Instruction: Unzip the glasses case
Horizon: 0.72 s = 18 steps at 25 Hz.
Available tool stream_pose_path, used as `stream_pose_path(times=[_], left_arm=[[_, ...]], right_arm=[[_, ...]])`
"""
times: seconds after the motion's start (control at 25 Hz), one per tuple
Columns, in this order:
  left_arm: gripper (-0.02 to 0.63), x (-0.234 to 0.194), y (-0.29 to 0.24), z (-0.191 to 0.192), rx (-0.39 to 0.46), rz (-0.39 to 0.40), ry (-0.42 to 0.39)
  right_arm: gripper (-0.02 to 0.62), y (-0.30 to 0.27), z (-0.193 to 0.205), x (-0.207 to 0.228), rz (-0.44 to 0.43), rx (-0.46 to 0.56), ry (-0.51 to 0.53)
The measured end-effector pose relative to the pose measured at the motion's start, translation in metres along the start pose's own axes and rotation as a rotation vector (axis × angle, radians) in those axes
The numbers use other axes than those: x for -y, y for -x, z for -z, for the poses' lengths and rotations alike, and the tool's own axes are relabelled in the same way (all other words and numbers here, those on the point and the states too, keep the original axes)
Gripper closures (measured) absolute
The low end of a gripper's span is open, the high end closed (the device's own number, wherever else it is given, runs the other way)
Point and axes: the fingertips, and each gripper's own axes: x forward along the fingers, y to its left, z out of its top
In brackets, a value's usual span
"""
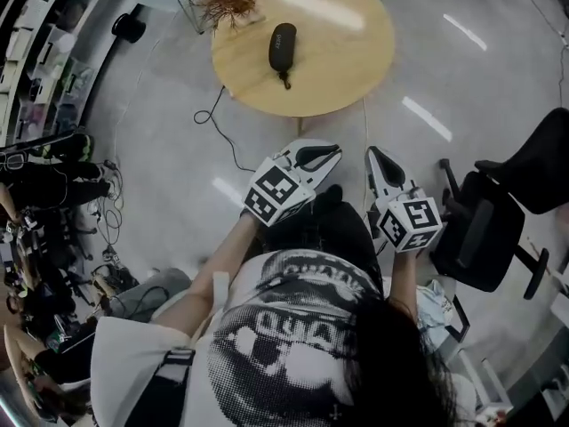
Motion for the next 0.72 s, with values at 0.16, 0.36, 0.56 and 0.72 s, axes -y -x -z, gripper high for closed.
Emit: stream_pose_path(times=[0.16,0.36,0.56,0.72], left_arm=[[0.578,0.002,0.003,0.003,-0.010,0.013,-0.014],[0.579,0.007,0.015,0.015,-0.034,0.047,-0.023],[0.578,0.006,0.034,0.016,-0.024,0.085,-0.037],[0.578,0.001,0.048,0.014,-0.006,0.110,-0.050]], right_arm=[[0.600,0.001,0.004,-0.001,0.005,-0.002,0.028],[0.600,0.000,0.009,-0.007,0.026,0.008,0.024],[0.600,-0.006,0.014,-0.021,0.059,0.005,0.021],[0.600,-0.009,0.019,-0.036,0.077,-0.018,0.042]])
